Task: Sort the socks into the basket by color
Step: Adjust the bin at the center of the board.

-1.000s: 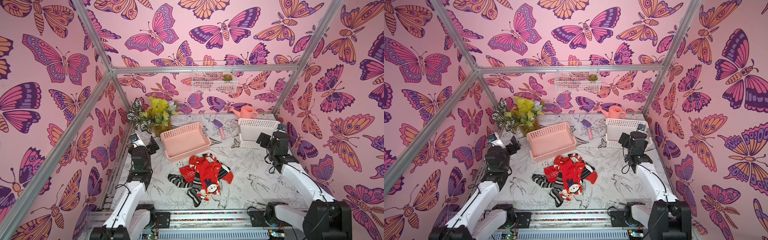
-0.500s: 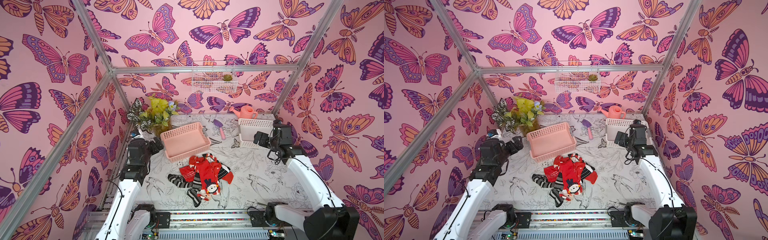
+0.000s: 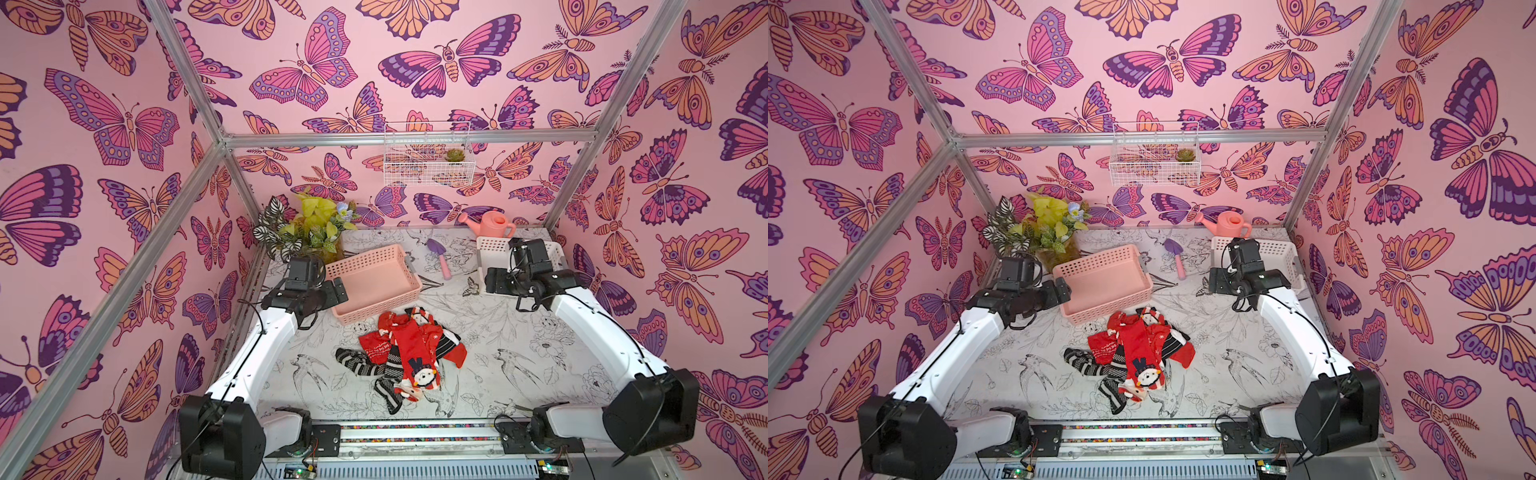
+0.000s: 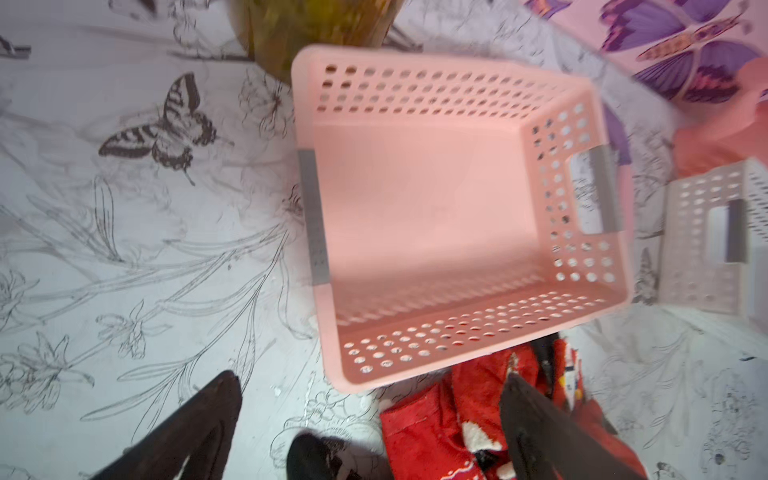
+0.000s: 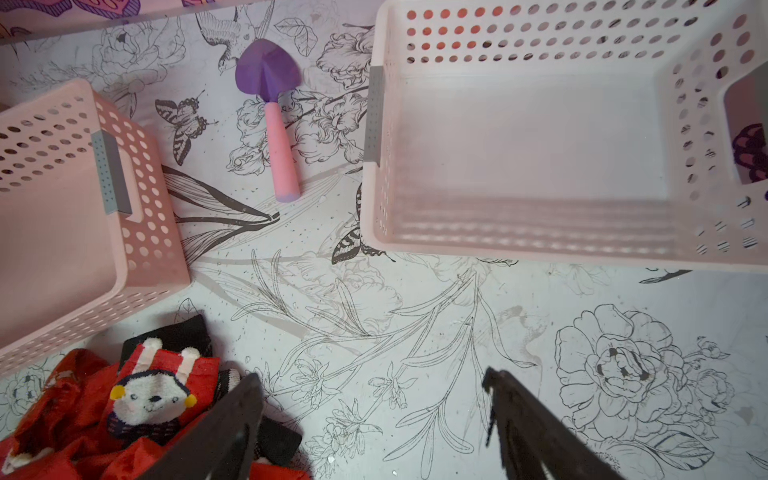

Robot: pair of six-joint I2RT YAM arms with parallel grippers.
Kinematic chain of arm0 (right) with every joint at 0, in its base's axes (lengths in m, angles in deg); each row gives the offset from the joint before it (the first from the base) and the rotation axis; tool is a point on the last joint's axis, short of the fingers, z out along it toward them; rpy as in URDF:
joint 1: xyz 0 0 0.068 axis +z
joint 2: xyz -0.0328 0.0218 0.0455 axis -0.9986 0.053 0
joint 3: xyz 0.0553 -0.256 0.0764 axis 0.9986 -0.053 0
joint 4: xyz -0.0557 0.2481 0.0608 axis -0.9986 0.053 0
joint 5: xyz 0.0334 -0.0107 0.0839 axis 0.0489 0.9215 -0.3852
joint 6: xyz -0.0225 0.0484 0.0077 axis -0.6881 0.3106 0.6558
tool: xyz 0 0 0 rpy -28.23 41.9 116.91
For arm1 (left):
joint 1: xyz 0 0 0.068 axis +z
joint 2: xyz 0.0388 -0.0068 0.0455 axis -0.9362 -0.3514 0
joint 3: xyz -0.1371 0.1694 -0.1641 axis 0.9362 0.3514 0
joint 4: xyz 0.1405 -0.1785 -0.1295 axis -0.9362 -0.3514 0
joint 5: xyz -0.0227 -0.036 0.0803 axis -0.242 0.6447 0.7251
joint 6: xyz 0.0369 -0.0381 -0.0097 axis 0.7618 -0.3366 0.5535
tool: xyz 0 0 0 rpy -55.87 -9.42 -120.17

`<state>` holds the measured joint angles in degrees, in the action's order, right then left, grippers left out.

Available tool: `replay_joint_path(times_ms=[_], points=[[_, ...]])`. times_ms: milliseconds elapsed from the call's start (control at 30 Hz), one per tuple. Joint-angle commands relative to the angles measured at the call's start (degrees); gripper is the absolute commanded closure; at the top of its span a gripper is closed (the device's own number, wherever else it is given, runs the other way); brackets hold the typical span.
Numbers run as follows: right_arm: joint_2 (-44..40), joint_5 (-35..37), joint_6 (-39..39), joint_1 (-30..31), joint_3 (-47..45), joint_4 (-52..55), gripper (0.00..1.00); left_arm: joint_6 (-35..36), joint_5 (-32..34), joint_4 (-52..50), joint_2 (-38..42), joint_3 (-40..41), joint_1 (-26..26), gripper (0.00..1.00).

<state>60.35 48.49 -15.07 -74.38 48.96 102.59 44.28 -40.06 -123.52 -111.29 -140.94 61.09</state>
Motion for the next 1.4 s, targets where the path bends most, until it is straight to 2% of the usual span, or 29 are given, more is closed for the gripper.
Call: replay_joint_path(times_ms=[0,267,667,967,1133,1267,1367], points=[[0.7,-0.1,-0.5,0.5,2.2,1.6,0.14,-0.4,1.2,-4.9,-3.2,-1.4,-0.2,0.01],[0.2,0.4,-1.3,0.8,2.4,2.3,0.14,0.3,1.4,-6.9,-8.3,-2.1,-0.3,0.01],[0.2,-0.8,-1.3,0.9,2.6,2.3,0.14,2.1,3.9,-9.7,-13.1,-4.7,-0.3,0.18],[0.8,-1.4,-1.2,0.9,2.2,2.0,0.14,2.8,4.2,-9.5,-19.2,-7.9,-0.2,0.25],[1.2,-1.5,-1.3,0.9,2.2,1.5,0.14,4.3,4.3,-9.5,-23.1,-11.6,-0.3,0.39],[1.8,-1.8,-1.2,0.9,2.3,1.2,0.14,5.2,4.5,-9.5,-25.7,-13.8,-0.2,0.63],[2.3,-2.0,-1.1,0.9,2.3,0.7,0.14,6.2,4.9,-9.4,-27.0,-15.2,-0.2,0.72]])
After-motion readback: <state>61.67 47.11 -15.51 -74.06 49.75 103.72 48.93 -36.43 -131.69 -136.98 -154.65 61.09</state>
